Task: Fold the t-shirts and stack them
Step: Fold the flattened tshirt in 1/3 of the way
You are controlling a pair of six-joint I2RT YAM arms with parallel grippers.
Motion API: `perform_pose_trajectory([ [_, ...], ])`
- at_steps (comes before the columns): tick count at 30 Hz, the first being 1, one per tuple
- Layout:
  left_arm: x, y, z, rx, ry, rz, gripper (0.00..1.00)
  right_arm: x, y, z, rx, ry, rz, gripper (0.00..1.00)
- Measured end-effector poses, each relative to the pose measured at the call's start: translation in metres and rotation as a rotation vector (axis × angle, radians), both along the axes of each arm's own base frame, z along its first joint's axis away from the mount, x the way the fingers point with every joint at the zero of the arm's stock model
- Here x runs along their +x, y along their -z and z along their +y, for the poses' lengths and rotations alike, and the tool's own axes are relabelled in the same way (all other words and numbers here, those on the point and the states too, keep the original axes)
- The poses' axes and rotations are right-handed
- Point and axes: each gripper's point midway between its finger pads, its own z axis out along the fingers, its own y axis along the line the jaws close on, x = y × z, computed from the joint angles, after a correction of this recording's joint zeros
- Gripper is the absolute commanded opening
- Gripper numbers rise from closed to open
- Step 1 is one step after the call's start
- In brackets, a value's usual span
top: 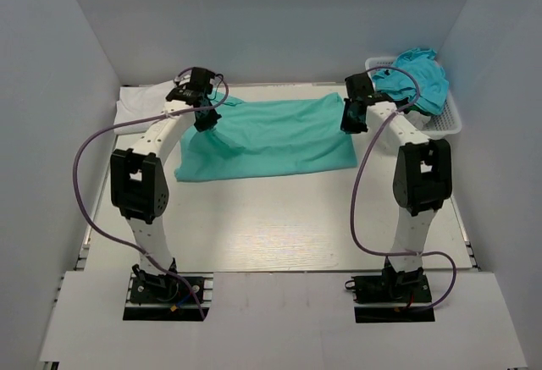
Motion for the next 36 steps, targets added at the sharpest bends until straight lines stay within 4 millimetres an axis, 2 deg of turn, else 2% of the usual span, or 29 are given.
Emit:
perform_pose_trajectory([
  [1, 0.005, 0.001, 0.000, -0.001, -0.002, -0.001, 0.16, 0.003, 0.002, -0.001, -0.006, 0.002, 0.004, 0.14],
  [2, 0.008, 0.003, 0.002, 0.003, -0.002, 0.003, 0.38, 0.007, 0.005, -0.002, -0.012, 0.006, 0.005, 0.24],
  [3, 0.010, 0.007, 0.003, 0.007, -0.001, 0.009, 0.70, 0.011, 0.007, -0.002, -0.018, 0.012, 0.008, 0.33],
  [4, 0.014, 0.010, 0.006, 0.010, -0.005, 0.015, 1.00, 0.015, 0.011, -0.004, -0.027, 0.016, 0.014, 0.57],
  [5, 0.018, 0.014, 0.008, 0.010, -0.013, 0.023, 1.00, 0.019, 0.013, -0.005, -0.031, 0.025, 0.015, 0.66],
  [6, 0.022, 0.018, 0.010, 0.009, -0.025, 0.029, 1.00, 0.023, 0.016, -0.006, -0.043, 0.025, 0.018, 0.71],
  [7, 0.030, 0.021, 0.013, 0.007, -0.034, 0.030, 1.00, 0.026, 0.017, -0.007, -0.050, 0.023, 0.019, 0.90],
  [11, 0.062, 0.025, 0.014, -0.028, -0.027, 0.009, 1.00, 0.033, 0.015, -0.005, -0.053, 0.005, 0.010, 0.90],
  [14, 0.065, 0.025, 0.013, -0.038, 0.004, 0.002, 1.00, 0.029, 0.008, 0.000, -0.022, -0.024, -0.016, 0.90],
  [16, 0.056, 0.025, 0.010, -0.045, 0.042, -0.003, 1.00, 0.012, 0.003, 0.004, 0.006, -0.063, -0.018, 0.90],
  [20, 0.008, 0.034, -0.002, -0.076, 0.159, 0.035, 1.00, -0.019, -0.007, 0.016, 0.086, -0.147, -0.047, 0.90],
  [23, -0.025, 0.043, -0.014, -0.132, 0.246, 0.049, 1.00, -0.040, -0.003, 0.033, 0.182, -0.226, -0.054, 0.90],
  [25, -0.043, 0.051, -0.022, -0.168, 0.293, 0.068, 1.00, -0.046, 0.003, 0.043, 0.229, -0.264, -0.049, 0.90],
  [30, -0.051, 0.067, -0.029, -0.202, 0.339, 0.074, 1.00, -0.048, 0.023, 0.055, 0.278, -0.295, -0.017, 0.90],
  [36, -0.049, 0.098, -0.012, -0.145, 0.297, 0.116, 1.00, -0.047, 0.067, 0.054, 0.264, -0.276, 0.072, 0.90],
])
